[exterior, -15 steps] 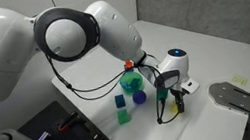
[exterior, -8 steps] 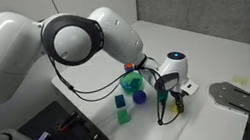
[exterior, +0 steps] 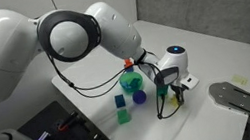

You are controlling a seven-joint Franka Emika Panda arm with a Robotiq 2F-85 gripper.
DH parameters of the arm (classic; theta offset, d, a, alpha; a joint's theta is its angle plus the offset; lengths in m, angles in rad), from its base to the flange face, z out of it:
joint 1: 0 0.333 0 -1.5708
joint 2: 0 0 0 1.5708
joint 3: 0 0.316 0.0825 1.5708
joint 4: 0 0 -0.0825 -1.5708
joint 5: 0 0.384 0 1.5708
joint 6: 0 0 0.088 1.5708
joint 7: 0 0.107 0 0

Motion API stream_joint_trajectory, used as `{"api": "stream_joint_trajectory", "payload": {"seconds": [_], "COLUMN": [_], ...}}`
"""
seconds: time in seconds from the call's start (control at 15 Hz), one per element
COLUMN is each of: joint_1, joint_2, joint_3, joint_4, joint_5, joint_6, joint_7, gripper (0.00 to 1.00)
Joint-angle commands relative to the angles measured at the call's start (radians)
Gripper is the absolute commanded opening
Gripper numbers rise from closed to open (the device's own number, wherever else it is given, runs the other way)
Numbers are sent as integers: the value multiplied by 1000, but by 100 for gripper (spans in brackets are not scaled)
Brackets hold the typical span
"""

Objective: Pick up the topmost yellow toy on the table and put it in the green bowl

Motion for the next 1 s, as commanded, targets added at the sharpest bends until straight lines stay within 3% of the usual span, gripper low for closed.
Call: {"api": "stream_joint_trajectory", "payload": {"seconds": [0.0,0.27,0.67,0.93], "joint_1": [22,59,142,197], "joint_2": [-111,-240,-406,-450], "joint_3": [-2,10,29,50], "joint_4": [-50,-134,-353,-481], "joint_5": [25,17,-12,-32], "joint_6": [-27,-16,15,105], "joint_7": [2,-11,-37,-56], "gripper": [18,18,18,18]}}
